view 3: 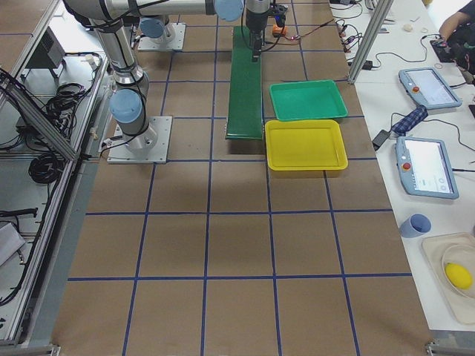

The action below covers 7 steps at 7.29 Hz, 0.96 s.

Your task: Sort buttons by color to trays

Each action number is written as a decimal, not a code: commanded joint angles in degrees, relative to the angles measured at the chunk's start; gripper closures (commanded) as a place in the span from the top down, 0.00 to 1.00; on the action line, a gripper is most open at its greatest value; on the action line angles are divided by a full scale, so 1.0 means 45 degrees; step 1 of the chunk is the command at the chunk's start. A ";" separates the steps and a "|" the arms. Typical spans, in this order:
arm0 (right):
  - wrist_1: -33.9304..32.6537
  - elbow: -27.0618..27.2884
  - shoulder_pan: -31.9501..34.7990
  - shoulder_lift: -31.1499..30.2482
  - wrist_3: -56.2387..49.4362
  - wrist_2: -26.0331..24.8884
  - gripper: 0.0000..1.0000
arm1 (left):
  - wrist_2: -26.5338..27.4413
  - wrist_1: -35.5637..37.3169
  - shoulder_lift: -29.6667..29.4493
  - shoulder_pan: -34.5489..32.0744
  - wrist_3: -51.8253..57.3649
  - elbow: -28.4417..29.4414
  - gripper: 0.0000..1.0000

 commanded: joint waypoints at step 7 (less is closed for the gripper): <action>-0.0033 0.0020 -0.0001 -0.0015 -0.0010 0.0019 1.00 | 0.0417 0.4441 -0.7041 0.2374 0.3876 0.3005 1.00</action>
